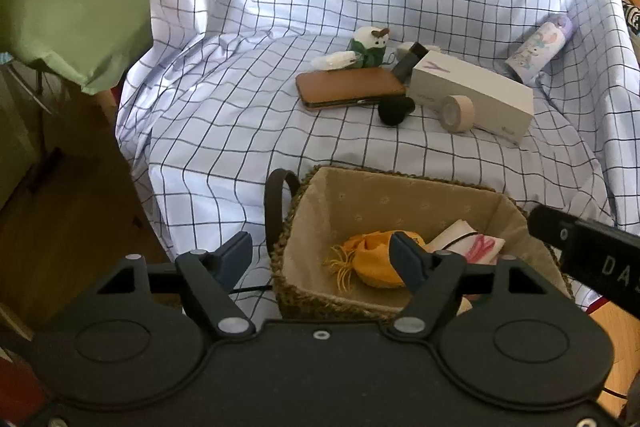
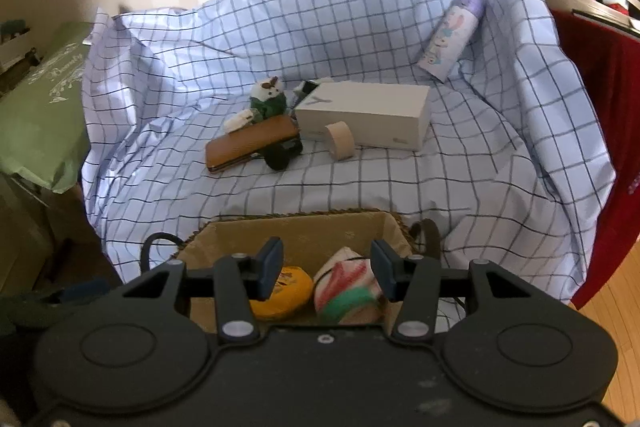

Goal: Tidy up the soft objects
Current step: 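Release the yellow pouch into the basket while the right tool drops the tape roll in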

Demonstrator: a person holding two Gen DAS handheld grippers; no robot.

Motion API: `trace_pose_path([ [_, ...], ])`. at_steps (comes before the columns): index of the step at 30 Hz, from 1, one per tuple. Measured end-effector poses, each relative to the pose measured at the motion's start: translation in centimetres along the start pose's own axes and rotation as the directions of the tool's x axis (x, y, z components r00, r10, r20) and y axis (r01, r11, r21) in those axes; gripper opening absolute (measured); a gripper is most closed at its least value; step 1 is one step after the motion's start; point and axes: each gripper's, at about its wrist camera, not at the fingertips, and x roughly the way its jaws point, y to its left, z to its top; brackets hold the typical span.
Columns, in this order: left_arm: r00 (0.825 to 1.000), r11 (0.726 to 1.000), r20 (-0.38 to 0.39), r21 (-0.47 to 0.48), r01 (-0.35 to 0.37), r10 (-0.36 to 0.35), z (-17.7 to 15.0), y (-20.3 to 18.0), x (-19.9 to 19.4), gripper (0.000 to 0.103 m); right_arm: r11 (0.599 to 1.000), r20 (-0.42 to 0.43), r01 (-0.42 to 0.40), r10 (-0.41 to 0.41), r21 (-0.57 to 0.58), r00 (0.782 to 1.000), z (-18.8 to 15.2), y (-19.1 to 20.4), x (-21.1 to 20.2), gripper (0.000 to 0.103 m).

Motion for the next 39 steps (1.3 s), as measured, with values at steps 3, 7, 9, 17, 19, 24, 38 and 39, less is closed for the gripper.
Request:
trace_pose_path([
  [3, 1.000, 1.000, -0.007, -0.004, 0.000, 0.000, -0.1, 0.1, 0.1, 0.071, 1.000, 0.007, -0.004, 0.005, -0.005, 1.000, 0.1, 0.2, -0.1, 0.049],
  [7, 1.000, 1.000, -0.008, -0.002, 0.003, -0.003, -0.2, 0.0, 0.1, 0.071, 1.000, 0.003, 0.004, -0.004, 0.001, 1.000, 0.0, -0.1, -0.3, 0.049],
  [9, 1.000, 1.000, -0.010, 0.002, 0.005, -0.005, -0.3, 0.0, 0.1, 0.072, 1.000, -0.002, 0.018, -0.018, 0.007, 1.000, -0.2, -0.4, -0.3, 0.049],
  [17, 1.000, 1.000, -0.010, 0.011, 0.006, -0.006, -0.4, -0.2, 0.0, 0.072, 0.999, -0.033, 0.045, -0.044, 0.026, 0.998, -0.9, -1.2, -0.1, 0.050],
  [19, 1.000, 1.000, -0.010, 0.011, 0.006, -0.006, -0.4, -0.2, 0.0, 0.072, 0.998, -0.038, 0.047, -0.046, 0.029, 0.998, -1.0, -1.2, -0.1, 0.050],
  [24, 1.000, 1.000, -0.009, 0.010, 0.006, -0.006, -0.4, -0.2, 0.0, 0.072, 0.998, -0.046, 0.052, -0.050, 0.035, 0.998, -1.1, -1.3, 0.0, 0.051],
  [38, 1.000, 1.000, -0.008, 0.011, 0.018, -0.018, -0.5, -0.1, -0.2, 0.072, 0.997, -0.075, 0.061, -0.057, 0.045, 0.996, -1.4, -1.7, 0.3, 0.051],
  [39, 1.000, 1.000, -0.006, 0.012, 0.017, -0.017, -0.5, -0.1, -0.3, 0.073, 0.997, -0.077, 0.064, -0.060, 0.045, 0.995, -1.4, -1.8, 0.4, 0.051],
])
